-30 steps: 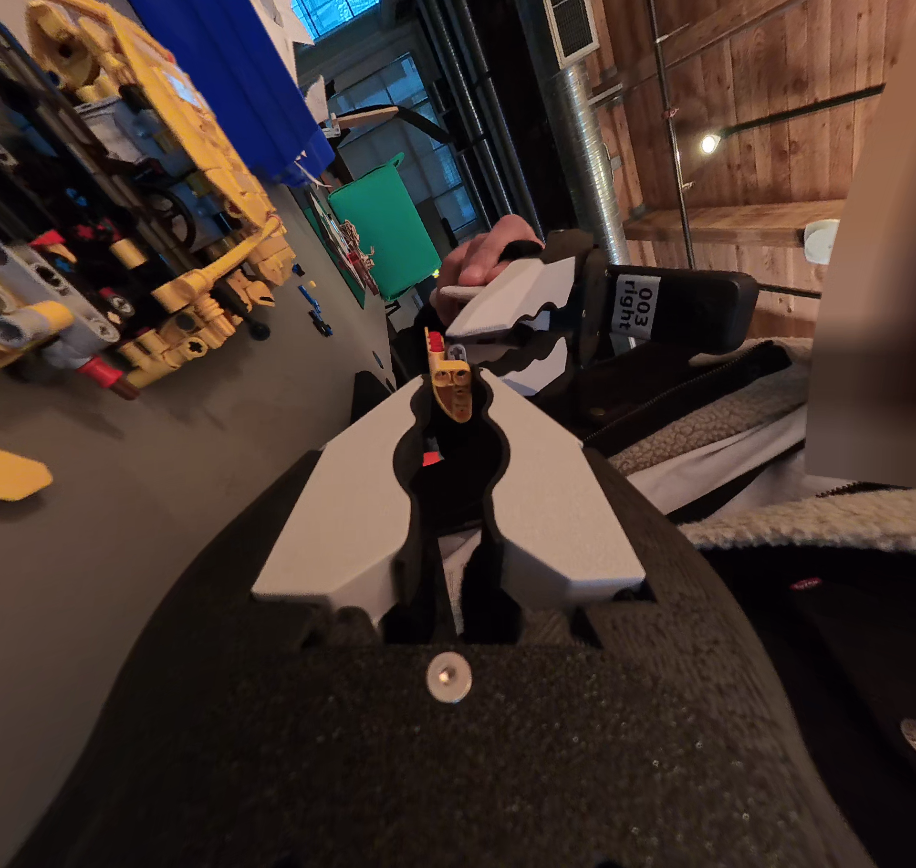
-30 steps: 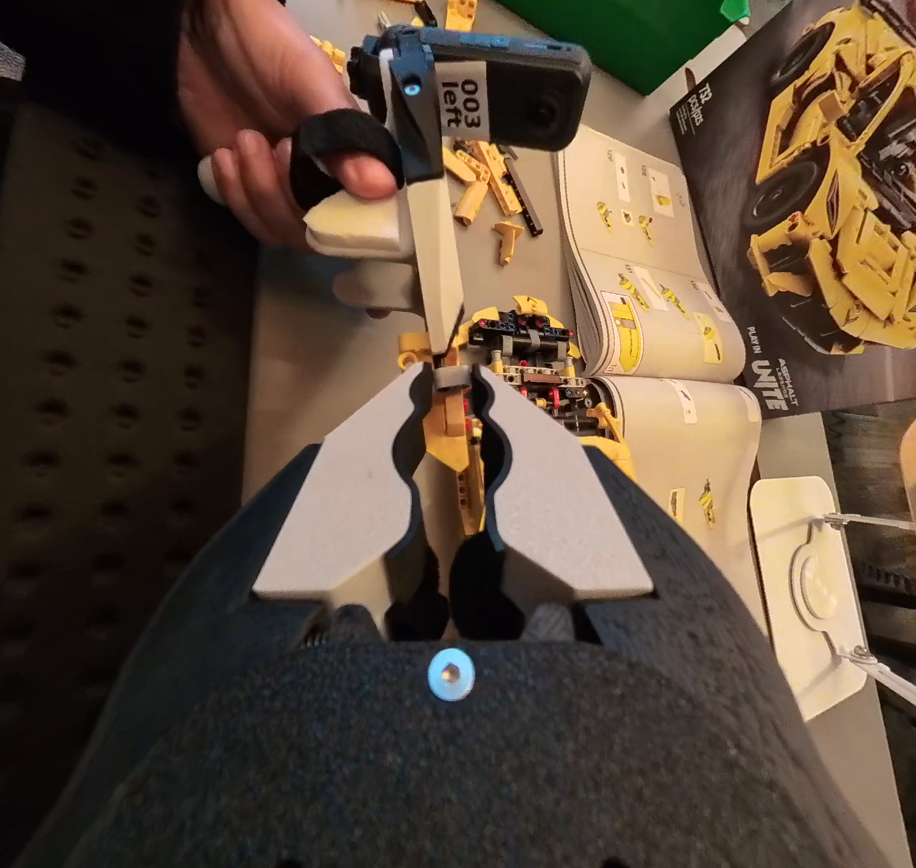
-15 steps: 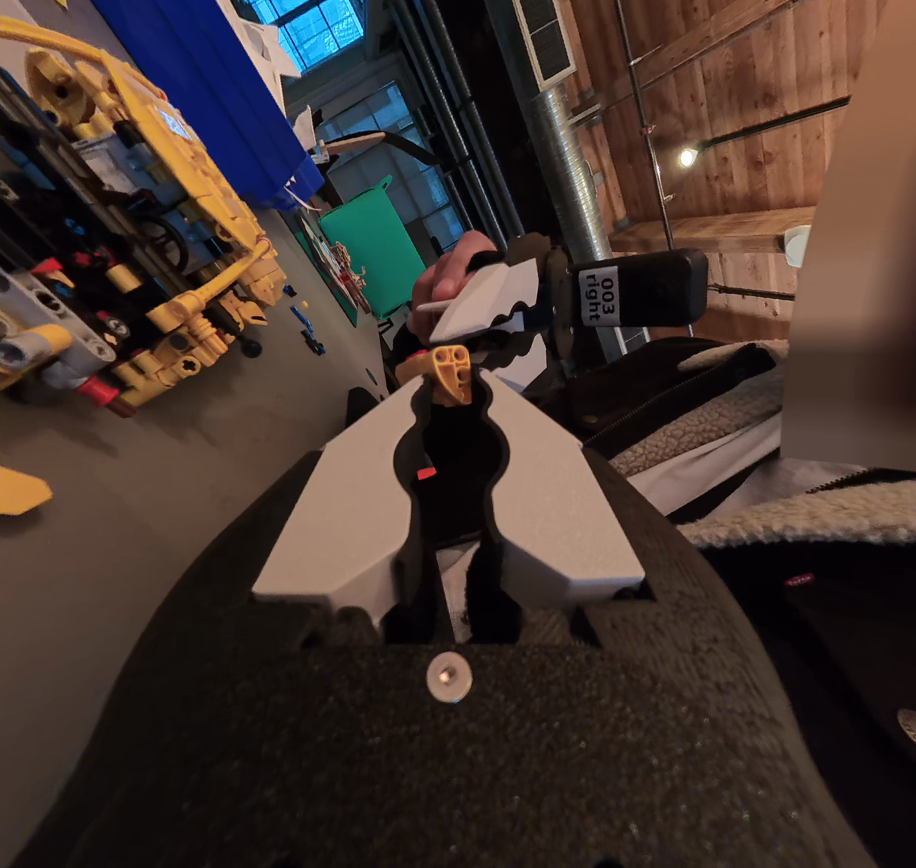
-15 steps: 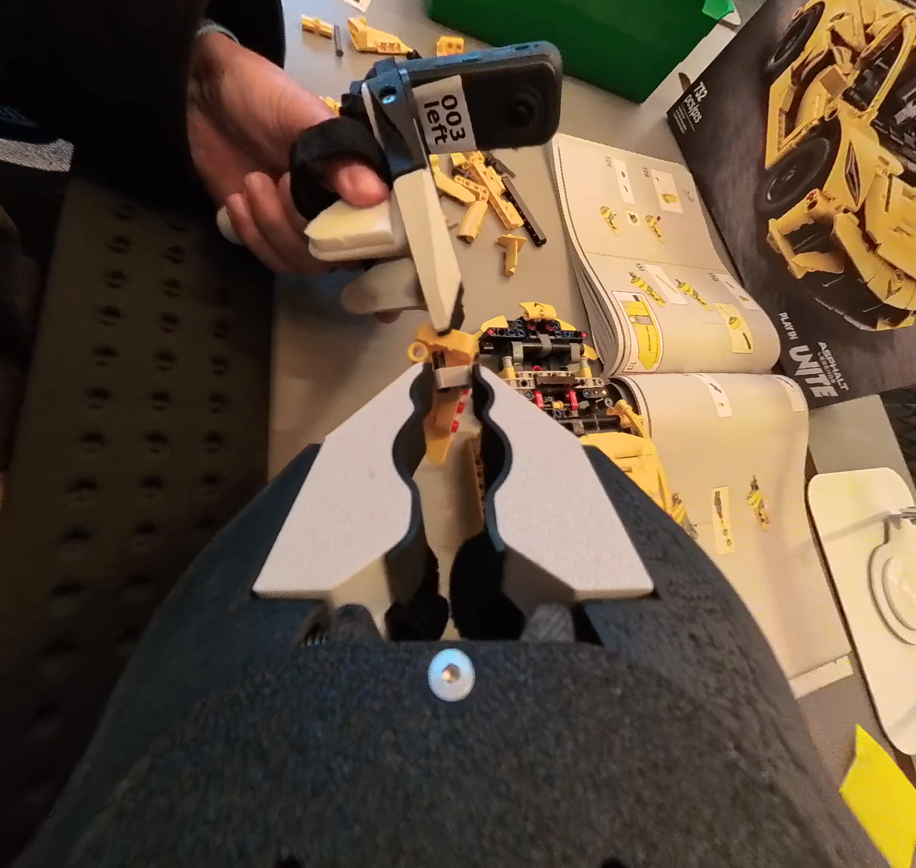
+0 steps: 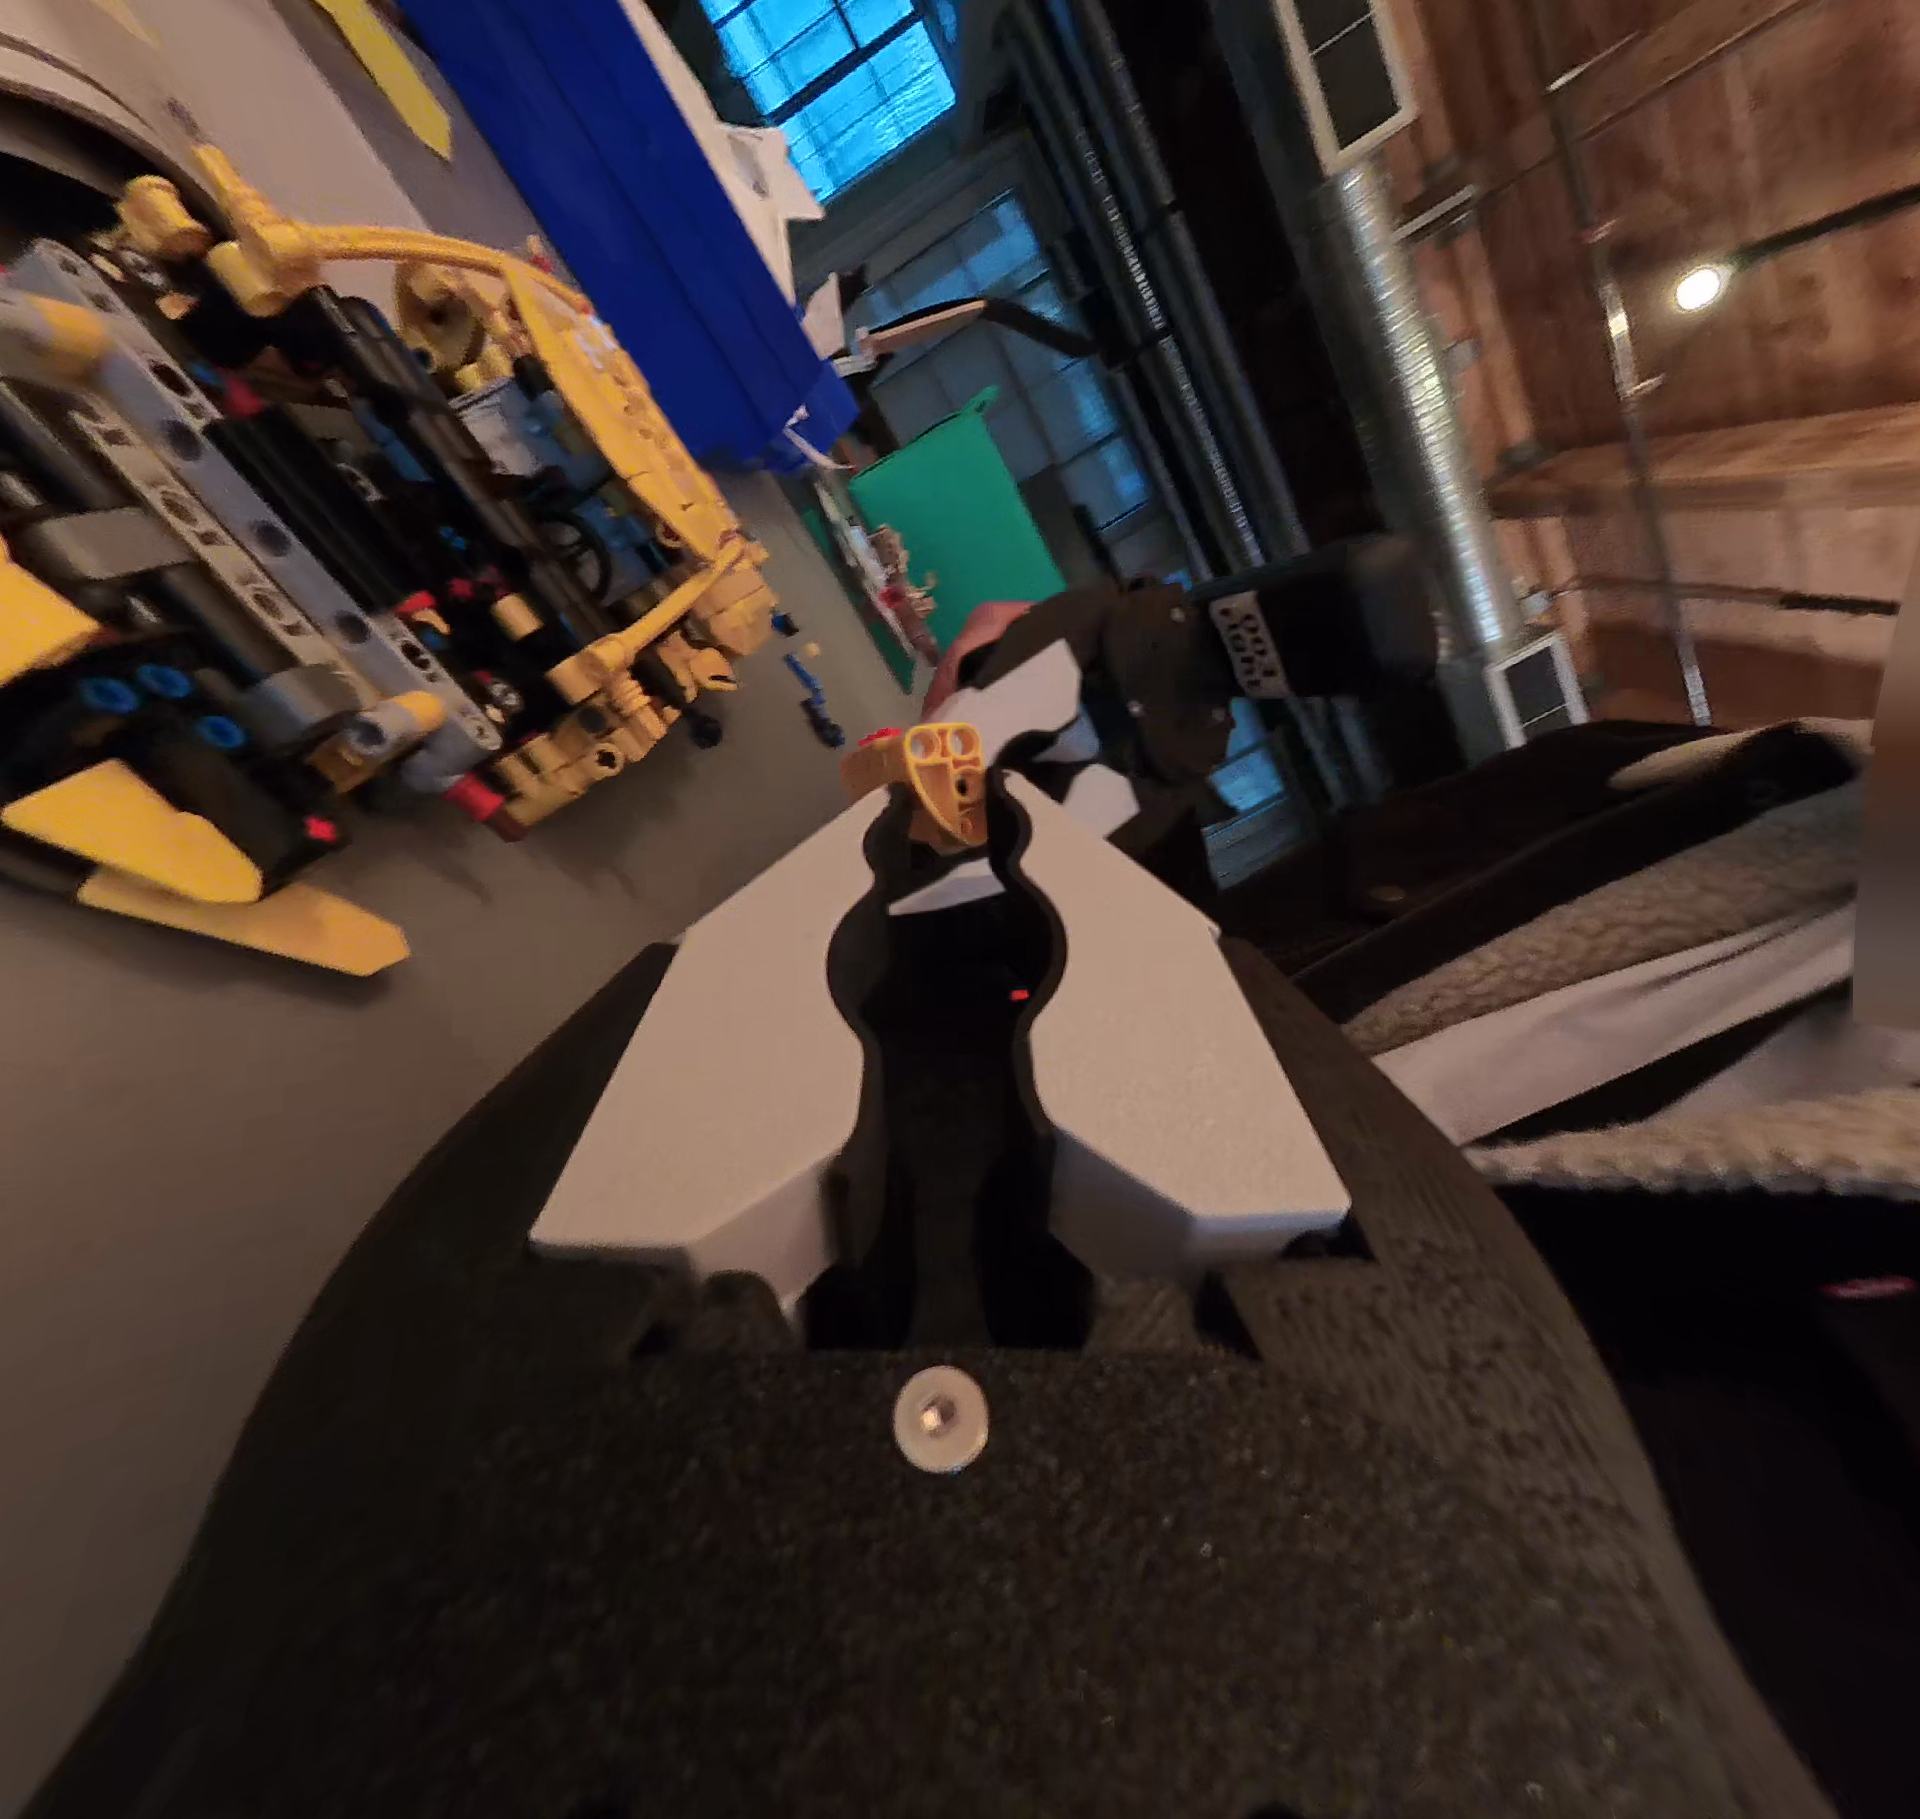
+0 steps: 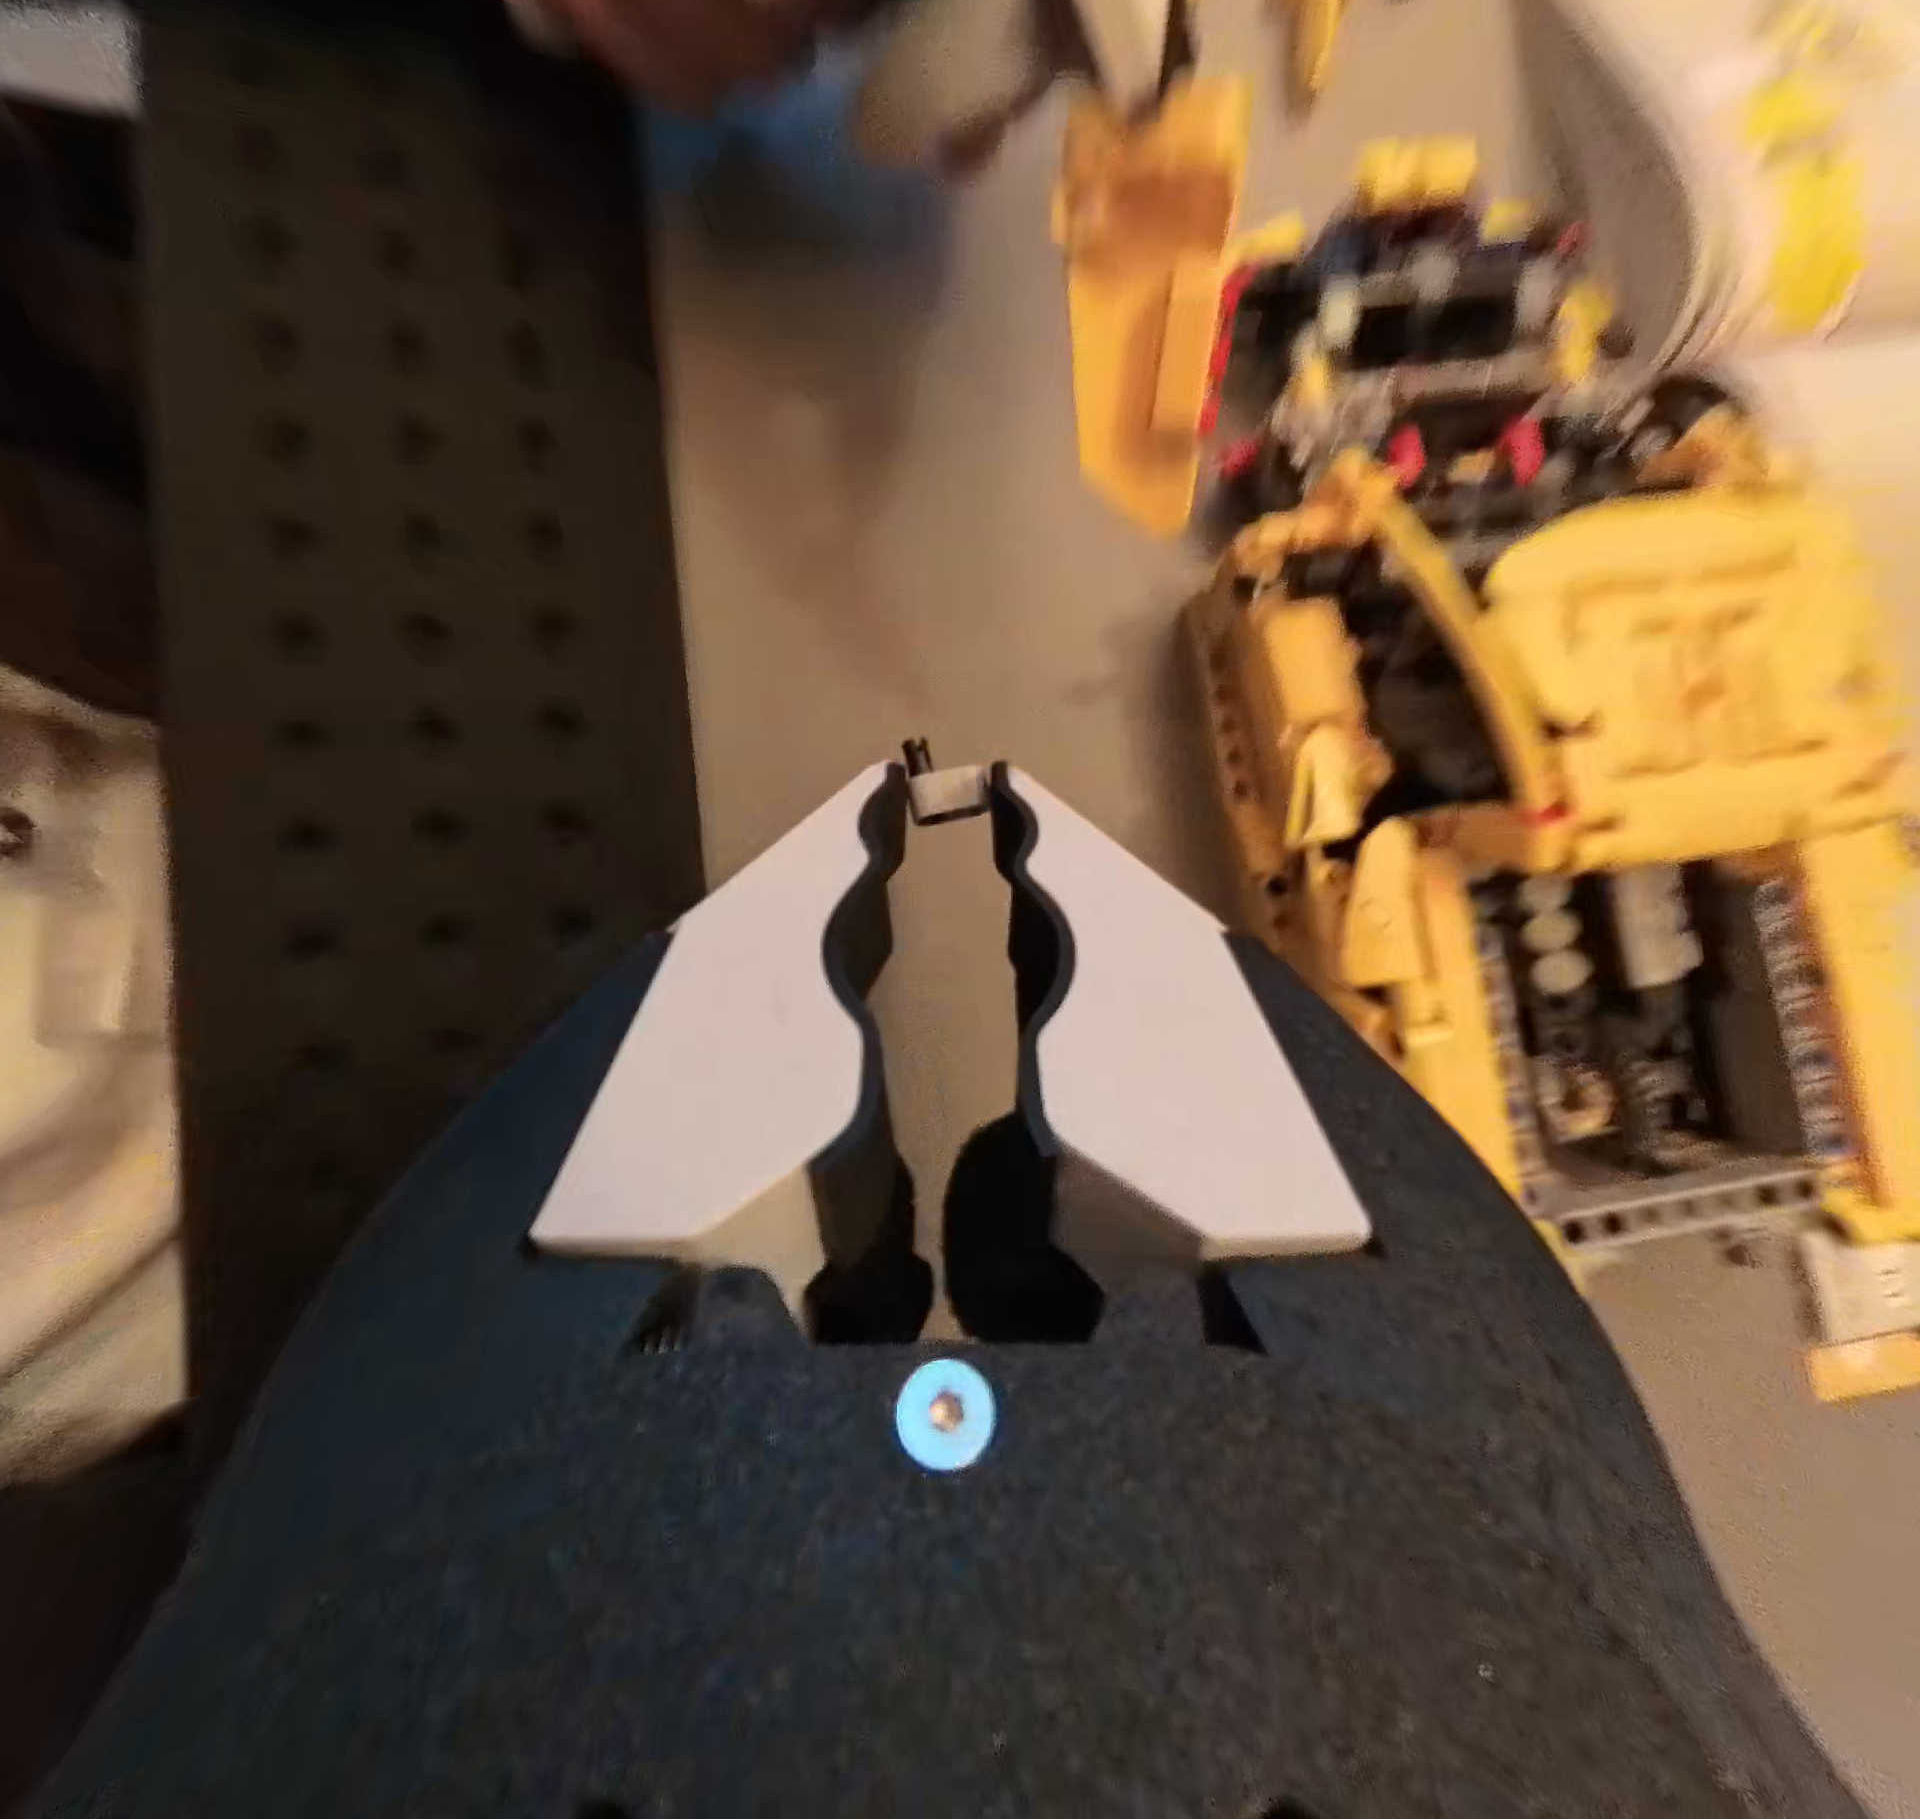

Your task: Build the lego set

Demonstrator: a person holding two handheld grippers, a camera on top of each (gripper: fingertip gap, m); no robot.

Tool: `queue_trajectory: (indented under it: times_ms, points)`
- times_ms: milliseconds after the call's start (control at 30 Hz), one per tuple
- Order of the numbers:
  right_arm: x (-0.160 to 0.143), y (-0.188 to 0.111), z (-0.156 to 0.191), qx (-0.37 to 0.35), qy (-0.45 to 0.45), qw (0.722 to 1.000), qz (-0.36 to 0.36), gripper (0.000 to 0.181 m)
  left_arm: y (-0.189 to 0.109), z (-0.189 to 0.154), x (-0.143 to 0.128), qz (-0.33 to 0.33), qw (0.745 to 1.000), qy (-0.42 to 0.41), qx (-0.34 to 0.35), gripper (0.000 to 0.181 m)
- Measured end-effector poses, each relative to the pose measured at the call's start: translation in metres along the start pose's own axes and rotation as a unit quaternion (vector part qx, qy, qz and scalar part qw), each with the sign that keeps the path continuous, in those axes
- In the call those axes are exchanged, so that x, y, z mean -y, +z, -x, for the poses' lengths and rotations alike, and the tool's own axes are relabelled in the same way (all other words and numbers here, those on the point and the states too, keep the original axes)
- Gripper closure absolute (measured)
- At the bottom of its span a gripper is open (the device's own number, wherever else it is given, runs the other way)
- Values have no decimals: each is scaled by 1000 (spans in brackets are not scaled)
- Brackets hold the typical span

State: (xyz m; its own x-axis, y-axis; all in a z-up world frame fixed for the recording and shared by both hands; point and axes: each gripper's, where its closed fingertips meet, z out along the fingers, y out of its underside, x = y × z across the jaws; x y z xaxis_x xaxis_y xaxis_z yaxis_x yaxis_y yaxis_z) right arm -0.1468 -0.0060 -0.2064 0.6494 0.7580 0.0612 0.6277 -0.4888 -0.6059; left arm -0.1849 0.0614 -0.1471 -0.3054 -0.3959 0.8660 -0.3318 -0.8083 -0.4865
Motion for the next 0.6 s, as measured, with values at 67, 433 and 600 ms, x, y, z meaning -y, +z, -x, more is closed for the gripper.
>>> queue_trajectory:
  times_ms: [67, 433, 600]
  points:
    - [-20, 12, 6, 15, -11, 1000, 7, 166, 2, 4, -4, 14, 1000, 7, 16, 167]
    - [-35, 15, 11, 35, 27, 999, -31, 158, 4, -9, -9, 24, 999, 2, -30, 167]
    - [3, -7, -4, 56, 112, 978, -168, 156, 5, -17, -6, 12, 998, 0, -57, 168]
